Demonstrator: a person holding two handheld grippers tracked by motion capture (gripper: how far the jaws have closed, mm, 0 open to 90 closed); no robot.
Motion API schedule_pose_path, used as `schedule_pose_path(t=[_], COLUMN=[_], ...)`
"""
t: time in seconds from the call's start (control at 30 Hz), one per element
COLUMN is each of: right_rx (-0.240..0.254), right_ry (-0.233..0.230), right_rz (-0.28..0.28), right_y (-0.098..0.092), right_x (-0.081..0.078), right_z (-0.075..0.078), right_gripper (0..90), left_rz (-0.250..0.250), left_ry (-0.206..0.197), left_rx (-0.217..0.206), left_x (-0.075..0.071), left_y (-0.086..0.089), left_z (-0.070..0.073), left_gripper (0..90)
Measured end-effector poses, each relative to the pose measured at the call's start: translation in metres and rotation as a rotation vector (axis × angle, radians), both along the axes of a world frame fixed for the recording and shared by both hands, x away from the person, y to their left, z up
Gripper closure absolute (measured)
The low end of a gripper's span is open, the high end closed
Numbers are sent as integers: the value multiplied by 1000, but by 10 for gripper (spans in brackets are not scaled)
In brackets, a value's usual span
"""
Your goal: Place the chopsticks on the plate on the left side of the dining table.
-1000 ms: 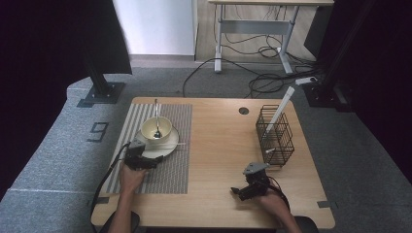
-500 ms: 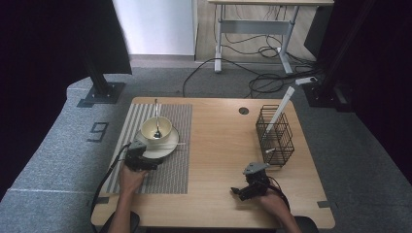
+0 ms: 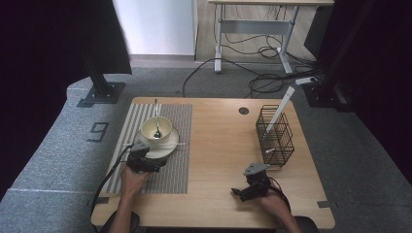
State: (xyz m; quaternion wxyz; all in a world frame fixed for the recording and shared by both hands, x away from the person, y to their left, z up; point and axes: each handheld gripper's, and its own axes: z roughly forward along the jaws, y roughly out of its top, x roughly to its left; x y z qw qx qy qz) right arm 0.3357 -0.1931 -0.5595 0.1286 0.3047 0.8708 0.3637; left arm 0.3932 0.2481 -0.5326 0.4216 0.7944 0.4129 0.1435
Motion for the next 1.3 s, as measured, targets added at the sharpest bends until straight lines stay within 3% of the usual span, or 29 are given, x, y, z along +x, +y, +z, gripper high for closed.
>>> schedule_pose_path(t=[0.13,0.63,1.13,1.3], right_rx=[0,0,2,3], right_ry=[1,2,3,3], right_rz=[-2,-13,-32,-33], right_y=[-1,-11,-26,-29], right_x=[-2,-14,-26,-29], right_z=[0,0,0,0], right_gripper=[0,0,0,0], left_rz=[-15,-118,-188,-219], left_ry=[-8,-24,-14,-29], left_rx=[-15,18,-26,-48], left_x=[-2,-6,-3,-4], left_y=[-4,-38,-65,-76], left_z=[4,22,34,40], left_gripper=[0,0,0,0])
